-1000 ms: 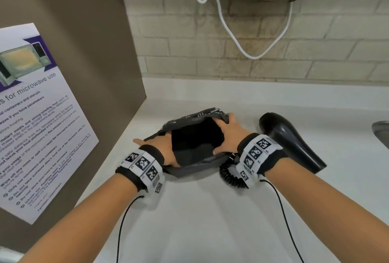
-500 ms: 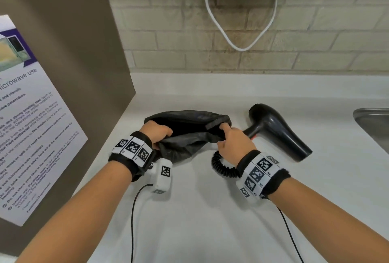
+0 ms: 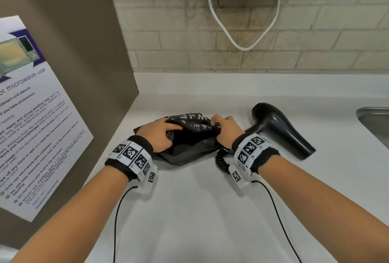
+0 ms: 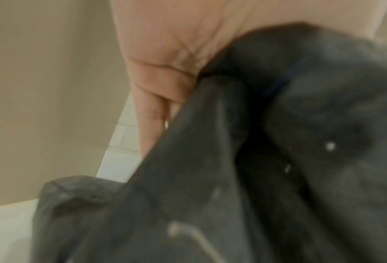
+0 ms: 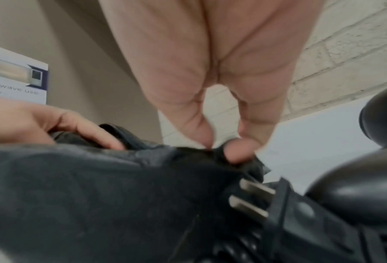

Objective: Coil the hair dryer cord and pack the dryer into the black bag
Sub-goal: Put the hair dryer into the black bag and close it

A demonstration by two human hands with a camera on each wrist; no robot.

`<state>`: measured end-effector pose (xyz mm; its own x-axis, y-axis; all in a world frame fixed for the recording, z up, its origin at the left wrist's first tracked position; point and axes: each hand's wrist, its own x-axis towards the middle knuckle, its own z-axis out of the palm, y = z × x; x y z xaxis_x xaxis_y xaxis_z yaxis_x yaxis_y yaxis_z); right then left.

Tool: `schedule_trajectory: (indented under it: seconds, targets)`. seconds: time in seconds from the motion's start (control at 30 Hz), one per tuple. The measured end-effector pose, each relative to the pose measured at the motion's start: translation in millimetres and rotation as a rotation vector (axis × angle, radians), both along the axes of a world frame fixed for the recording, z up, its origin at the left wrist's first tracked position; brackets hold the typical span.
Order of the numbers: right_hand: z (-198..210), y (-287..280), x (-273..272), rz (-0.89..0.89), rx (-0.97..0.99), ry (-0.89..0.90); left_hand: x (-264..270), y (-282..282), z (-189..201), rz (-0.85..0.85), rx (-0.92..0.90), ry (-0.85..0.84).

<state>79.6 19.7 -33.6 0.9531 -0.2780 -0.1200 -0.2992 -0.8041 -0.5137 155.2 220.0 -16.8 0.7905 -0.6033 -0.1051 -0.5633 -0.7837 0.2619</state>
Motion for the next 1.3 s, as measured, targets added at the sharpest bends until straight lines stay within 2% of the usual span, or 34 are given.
schedule_trajectory:
  seconds: [0.17,0.3,0.4,0.53,0.6,0.7,0.77,0.8,0.87,0.97,1.17,1.3]
  targets:
    - [3,2,6,-0.037,-0.103,0.109,5,1,-2,0.182,-0.194,-0.061]
    - [2,-1,16,-0.04,-0.144,0.129,10,-1,-4,0.275,-0.468,-0.025]
    - [5,-1,23,-0.061,-0.202,0.16,17,0,-6,0.225,-0.373,-0.083]
    - [4,1,21,0.002,-0.376,0.281,16,0,-9,0.173,-0.078,-0.016]
    - [2,1,16,0.033,-0.411,0.279,13,-2,-10,0.166,0.004,0.016]
    - [3,-3,6,0.022,-0.399,0.103,13,-3,-10,0.239,-0.069,0.066]
    - [5,-3,-3,-0.027,-0.261,-0.064,14,-4,-9,0.34,-0.192,0.069]
    - [5,-3,-9,-0.036,-0.2,-0.087,15,-5,-9,0.396,-0.244,0.064]
    - [4,0,-19,0.054,-0.234,0.076,14,-8,-9,0.489,-0.32,0.073]
    - [-3,4,-34,0.154,-0.278,0.34,8,-14,-13,0.53,-0.357,0.131]
    - [-12,-3,-50,0.187,-0.268,0.463,-2,-27,-22,0.502,-0.344,0.186]
    - [-15,-7,-56,0.155,-0.217,0.476,-6,-32,-23,0.469,-0.318,0.215]
